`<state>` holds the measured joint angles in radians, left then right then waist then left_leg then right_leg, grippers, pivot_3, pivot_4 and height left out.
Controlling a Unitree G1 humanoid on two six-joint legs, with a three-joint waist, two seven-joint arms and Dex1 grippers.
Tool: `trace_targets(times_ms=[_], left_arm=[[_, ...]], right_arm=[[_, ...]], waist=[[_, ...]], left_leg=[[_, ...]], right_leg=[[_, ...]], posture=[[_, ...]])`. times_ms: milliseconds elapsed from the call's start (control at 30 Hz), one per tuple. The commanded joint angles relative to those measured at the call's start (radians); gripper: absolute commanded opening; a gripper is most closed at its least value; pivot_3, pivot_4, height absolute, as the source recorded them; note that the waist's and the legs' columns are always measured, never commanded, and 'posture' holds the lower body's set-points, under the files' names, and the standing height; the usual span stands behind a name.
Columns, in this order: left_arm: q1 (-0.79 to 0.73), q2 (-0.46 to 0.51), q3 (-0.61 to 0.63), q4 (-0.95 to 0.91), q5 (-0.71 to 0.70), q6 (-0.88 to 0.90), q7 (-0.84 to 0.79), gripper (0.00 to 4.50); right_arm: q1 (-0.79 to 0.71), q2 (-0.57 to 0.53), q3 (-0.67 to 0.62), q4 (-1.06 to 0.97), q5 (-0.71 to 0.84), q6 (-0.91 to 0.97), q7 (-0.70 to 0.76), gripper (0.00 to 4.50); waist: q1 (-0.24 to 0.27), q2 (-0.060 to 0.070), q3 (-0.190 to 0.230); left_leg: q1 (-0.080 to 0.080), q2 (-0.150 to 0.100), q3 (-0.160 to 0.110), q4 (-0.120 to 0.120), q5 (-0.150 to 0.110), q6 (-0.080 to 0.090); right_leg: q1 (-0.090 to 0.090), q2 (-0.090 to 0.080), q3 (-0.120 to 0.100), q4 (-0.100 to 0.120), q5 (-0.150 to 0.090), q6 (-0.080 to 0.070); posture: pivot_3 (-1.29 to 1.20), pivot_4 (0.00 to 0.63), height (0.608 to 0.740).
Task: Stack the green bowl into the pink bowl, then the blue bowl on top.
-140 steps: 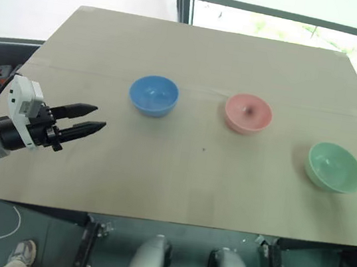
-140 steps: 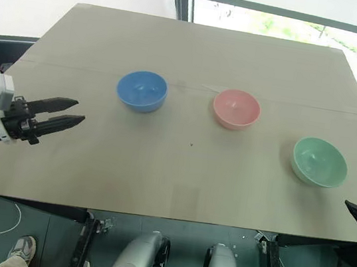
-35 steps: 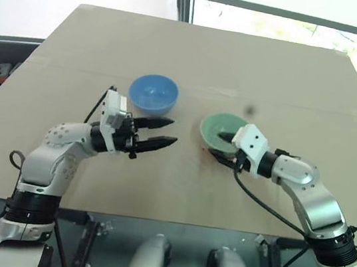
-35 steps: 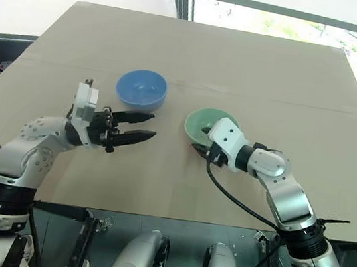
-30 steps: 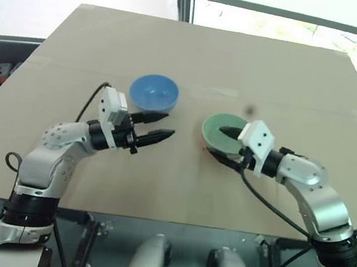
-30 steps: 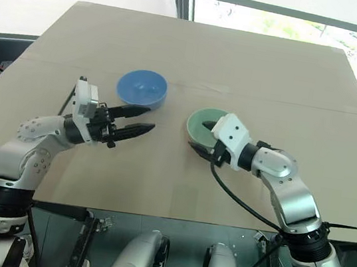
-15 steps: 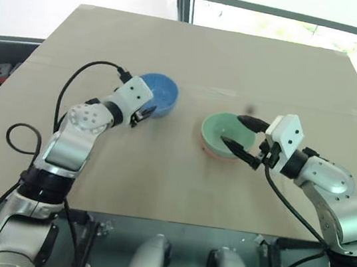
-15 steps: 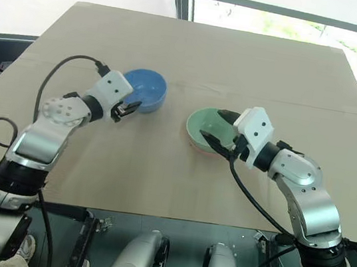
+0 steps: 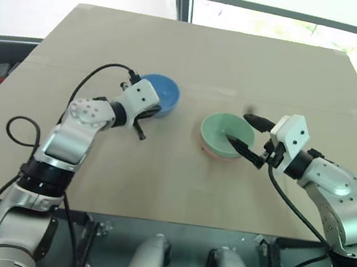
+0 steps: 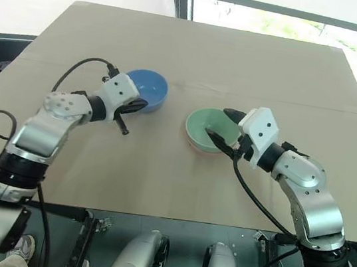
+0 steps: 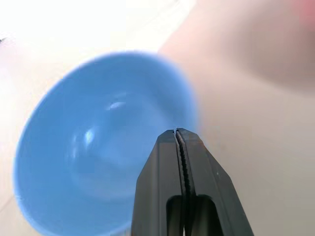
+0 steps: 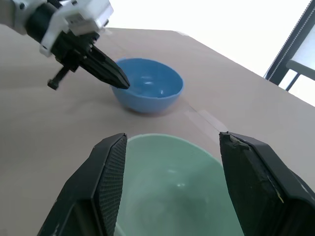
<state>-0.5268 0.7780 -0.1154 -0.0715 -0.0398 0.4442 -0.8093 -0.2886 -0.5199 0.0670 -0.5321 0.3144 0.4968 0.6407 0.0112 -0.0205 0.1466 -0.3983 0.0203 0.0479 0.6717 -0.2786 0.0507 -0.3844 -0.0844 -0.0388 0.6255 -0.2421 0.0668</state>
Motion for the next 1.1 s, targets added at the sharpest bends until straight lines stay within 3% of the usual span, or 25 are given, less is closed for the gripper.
trace_targets(times_ms=[33,200,433,500,600,667,833,1033,1100], left_arm=[[0.016,0.028,0.015,-0.054,0.016,-0.045,-0.013,0.77],[-0.019,0.004,-0.026,-0.038,0.091,-0.03,0.043,2.84],[-0.055,-0.028,-0.12,0.06,0.194,-0.071,0.051,2.84],[-0.072,-0.038,-0.133,0.099,0.211,-0.092,0.048,2.1],[-0.094,-0.048,-0.138,0.145,0.227,-0.118,0.045,0.57],[-0.104,-0.055,-0.139,0.168,0.234,-0.137,0.043,0.04],[-0.116,-0.068,-0.112,0.16,0.201,-0.189,0.013,0.04],[-0.147,-0.123,-0.038,-0.032,-0.04,-0.338,-0.15,0.04],[-0.182,-0.159,-0.034,-0.089,-0.095,-0.283,-0.158,0.04]], right_arm=[[-0.006,0.004,-0.013,-0.03,-0.007,-0.034,-0.015,3.15],[-0.005,0.003,-0.008,-0.022,-0.008,-0.042,-0.012,3.15],[-0.008,0.001,-0.003,-0.016,-0.012,-0.045,-0.009,3.15],[-0.007,-0.002,-0.005,-0.017,-0.014,-0.045,-0.007,3.15],[-0.005,-0.006,-0.009,-0.02,-0.015,-0.043,-0.007,3.15],[-0.003,-0.006,-0.01,-0.022,-0.017,-0.043,-0.008,3.15],[0.009,-0.005,-0.02,-0.035,-0.011,-0.049,-0.011,3.15],[0.086,-0.02,-0.126,-0.081,0.041,-0.052,-0.017,3.15],[0.128,-0.037,-0.191,-0.091,0.052,-0.053,-0.021,3.15]], waist=[[0.001,0.0,0.0],[0.007,0.0,0.0],[0.003,0.0,0.0],[0.003,0.0,0.0],[0.003,0.0,0.0],[0.003,0.0,0.0],[0.003,0.0,0.0],[0.007,-0.001,0.0],[0.011,0.0,0.0]], left_leg=[[0.0,0.0,0.0,0.0,0.0,0.0],[0.0,0.0,-0.001,0.001,0.0,0.0],[0.0,-0.003,0.0,0.001,0.0,0.0],[0.0,-0.002,0.0,0.001,0.0,0.0],[0.0,-0.003,0.0,0.001,0.0,0.0],[-0.001,-0.003,0.0,0.001,0.0,0.0],[-0.001,-0.003,0.0,0.001,0.0,0.0],[-0.003,0.0,-0.002,0.001,0.0,0.001],[-0.002,0.0,-0.001,0.002,0.0,0.001]], right_leg=[[0.0,0.0,0.0,0.0,0.0,0.0],[0.0,-0.001,0.0,0.0,0.0,0.0],[0.0,0.0,0.0,0.0,0.0,0.0],[0.0,0.0,0.0,0.0,0.0,0.0],[0.0,0.0,0.0,0.0,0.0,0.0],[0.0,0.0,0.0,0.0,0.0,0.0],[0.0,0.0,0.0,0.001,0.0,0.0],[0.0,-0.001,-0.001,0.0,0.0,0.0],[0.0,-0.001,-0.001,0.0,0.0,0.0]], posture=[[0.0,0.15,0.74],[0.0,0.15,0.74],[0.0,0.15,0.74],[0.0,0.15,0.74],[0.0,0.15,0.74],[0.0,0.15,0.74],[0.0,0.15,0.74],[0.0,0.15,0.74],[0.0,0.15,0.74]])
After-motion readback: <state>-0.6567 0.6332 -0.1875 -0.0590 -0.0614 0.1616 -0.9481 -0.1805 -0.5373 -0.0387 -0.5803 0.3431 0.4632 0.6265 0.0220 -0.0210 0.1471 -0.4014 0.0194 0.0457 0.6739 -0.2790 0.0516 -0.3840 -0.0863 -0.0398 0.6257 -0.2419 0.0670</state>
